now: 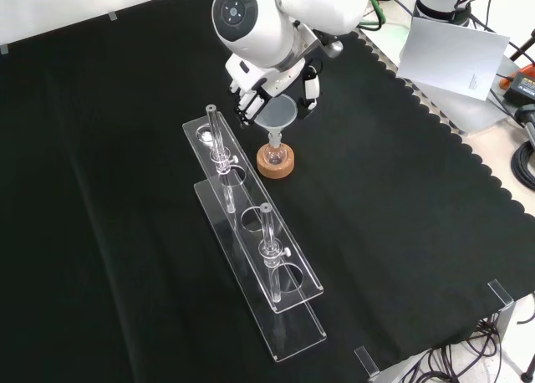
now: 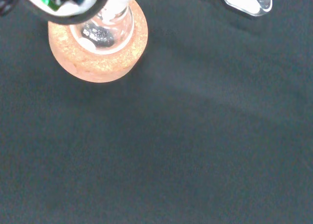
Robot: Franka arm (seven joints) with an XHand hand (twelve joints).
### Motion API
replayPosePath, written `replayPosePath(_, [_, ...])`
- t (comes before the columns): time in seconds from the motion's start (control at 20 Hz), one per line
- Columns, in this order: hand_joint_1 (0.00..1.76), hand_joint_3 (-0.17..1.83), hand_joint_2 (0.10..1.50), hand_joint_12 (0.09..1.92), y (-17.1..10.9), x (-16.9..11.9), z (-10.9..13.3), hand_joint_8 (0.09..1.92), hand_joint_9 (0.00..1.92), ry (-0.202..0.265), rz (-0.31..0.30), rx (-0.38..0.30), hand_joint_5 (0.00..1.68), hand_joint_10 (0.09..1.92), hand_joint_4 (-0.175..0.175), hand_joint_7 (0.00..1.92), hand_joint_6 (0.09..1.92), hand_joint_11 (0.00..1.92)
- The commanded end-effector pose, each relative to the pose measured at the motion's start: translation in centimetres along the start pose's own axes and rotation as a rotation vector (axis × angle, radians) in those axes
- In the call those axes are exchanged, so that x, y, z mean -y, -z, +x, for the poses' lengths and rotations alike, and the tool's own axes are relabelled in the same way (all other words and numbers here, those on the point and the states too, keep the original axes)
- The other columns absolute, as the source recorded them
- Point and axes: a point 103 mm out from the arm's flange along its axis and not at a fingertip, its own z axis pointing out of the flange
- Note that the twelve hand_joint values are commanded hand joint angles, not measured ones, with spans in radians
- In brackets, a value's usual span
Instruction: Place the funnel on the round-bottom flask.
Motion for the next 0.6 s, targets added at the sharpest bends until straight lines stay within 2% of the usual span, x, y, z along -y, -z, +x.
replayPosePath(0.05, [0.82, 0.7, 0.65, 1.34, -0.13, 0.02, -0.15, 0.76, 0.6, 0.002, -0.001, -0.011, 0.34, 0.64, -0.047, 0.27, 0.25, 0.38])
replayPosePath(0.6, [0.81, 0.68, 0.62, 1.37, -0.05, 0.41, 0.07, 0.75, 0.52, -0.001, 0.011, 0.002, 0.31, 0.67, -0.051, 0.15, 0.1, 0.31])
